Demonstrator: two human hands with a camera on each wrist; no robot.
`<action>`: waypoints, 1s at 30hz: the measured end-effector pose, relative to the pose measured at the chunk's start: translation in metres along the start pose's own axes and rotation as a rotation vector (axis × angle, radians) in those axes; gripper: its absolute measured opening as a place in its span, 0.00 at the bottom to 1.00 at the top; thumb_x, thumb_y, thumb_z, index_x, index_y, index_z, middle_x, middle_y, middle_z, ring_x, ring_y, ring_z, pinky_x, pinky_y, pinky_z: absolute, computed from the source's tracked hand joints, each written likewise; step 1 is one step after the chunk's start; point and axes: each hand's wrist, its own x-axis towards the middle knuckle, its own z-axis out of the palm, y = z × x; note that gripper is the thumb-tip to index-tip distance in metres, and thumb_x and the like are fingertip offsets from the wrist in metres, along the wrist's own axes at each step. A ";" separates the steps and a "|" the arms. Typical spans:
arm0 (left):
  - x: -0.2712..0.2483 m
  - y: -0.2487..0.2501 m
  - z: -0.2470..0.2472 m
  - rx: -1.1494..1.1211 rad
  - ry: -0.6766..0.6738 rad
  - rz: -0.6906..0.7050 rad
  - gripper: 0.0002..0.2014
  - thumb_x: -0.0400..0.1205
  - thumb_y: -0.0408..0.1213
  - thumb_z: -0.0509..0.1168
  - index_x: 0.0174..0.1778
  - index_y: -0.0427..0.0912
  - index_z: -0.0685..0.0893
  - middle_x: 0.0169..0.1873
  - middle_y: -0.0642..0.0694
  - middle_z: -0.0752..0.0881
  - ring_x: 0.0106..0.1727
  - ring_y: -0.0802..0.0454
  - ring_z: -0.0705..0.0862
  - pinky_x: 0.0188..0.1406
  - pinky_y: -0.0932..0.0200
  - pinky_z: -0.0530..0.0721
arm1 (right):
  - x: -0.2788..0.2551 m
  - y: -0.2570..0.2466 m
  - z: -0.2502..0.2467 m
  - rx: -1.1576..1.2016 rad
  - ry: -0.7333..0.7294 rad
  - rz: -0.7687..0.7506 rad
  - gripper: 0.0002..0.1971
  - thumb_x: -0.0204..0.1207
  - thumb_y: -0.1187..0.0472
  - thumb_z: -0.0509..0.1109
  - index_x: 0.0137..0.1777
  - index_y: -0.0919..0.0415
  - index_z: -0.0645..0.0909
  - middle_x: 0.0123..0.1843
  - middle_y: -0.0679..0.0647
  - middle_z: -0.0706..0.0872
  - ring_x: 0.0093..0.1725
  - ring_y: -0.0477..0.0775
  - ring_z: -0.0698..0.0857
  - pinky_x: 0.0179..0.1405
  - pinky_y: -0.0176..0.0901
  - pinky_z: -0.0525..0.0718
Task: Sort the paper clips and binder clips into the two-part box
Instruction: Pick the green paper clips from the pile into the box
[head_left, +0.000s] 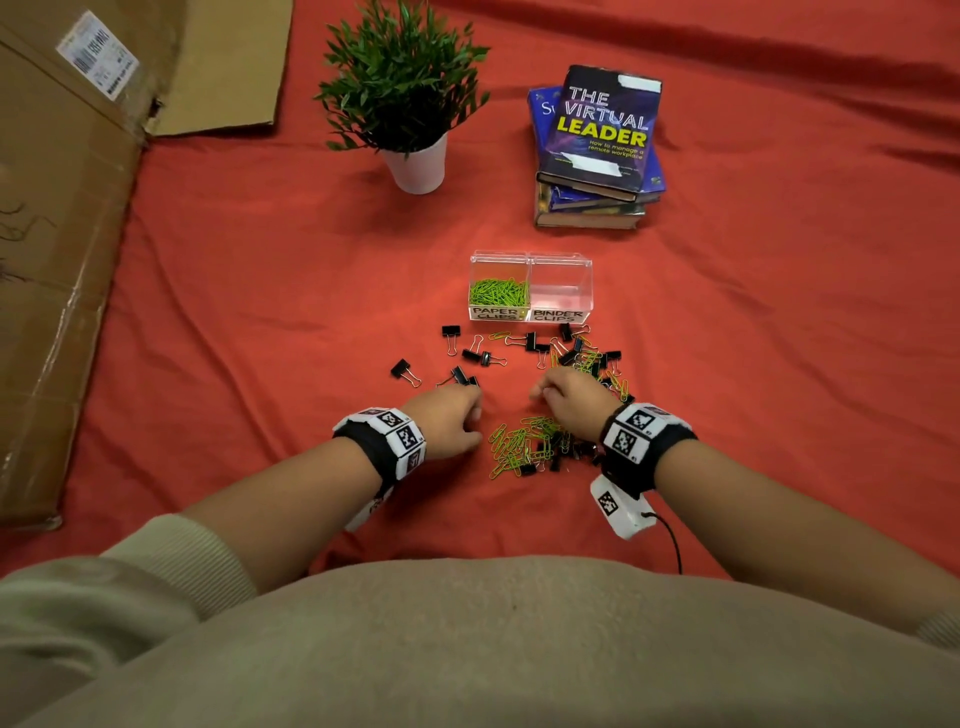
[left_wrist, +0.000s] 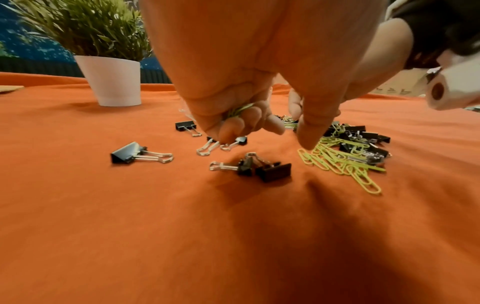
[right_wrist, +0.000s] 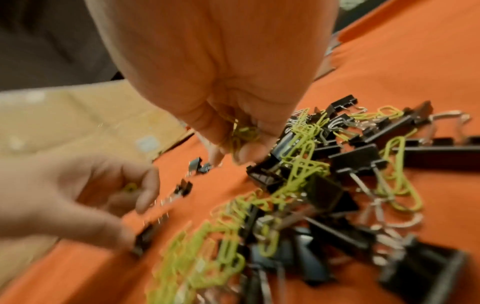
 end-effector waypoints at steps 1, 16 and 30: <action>0.000 0.005 0.003 0.018 0.009 -0.006 0.11 0.74 0.45 0.69 0.45 0.45 0.76 0.47 0.47 0.82 0.50 0.45 0.81 0.42 0.58 0.73 | 0.000 -0.003 -0.002 0.104 -0.026 0.058 0.14 0.82 0.68 0.54 0.45 0.59 0.82 0.39 0.52 0.82 0.33 0.47 0.78 0.34 0.39 0.77; 0.004 0.032 0.030 0.197 0.005 -0.088 0.21 0.80 0.46 0.66 0.62 0.35 0.73 0.61 0.36 0.80 0.64 0.37 0.80 0.57 0.47 0.79 | -0.004 -0.003 0.021 -0.367 -0.134 -0.145 0.24 0.66 0.53 0.79 0.58 0.61 0.78 0.57 0.57 0.76 0.58 0.54 0.75 0.59 0.43 0.75; 0.008 0.030 0.030 0.254 0.035 -0.047 0.13 0.80 0.32 0.58 0.61 0.35 0.73 0.60 0.36 0.79 0.62 0.37 0.79 0.56 0.45 0.77 | -0.008 0.001 0.045 -0.543 -0.100 -0.240 0.15 0.78 0.59 0.68 0.58 0.69 0.76 0.59 0.63 0.75 0.60 0.61 0.75 0.58 0.48 0.75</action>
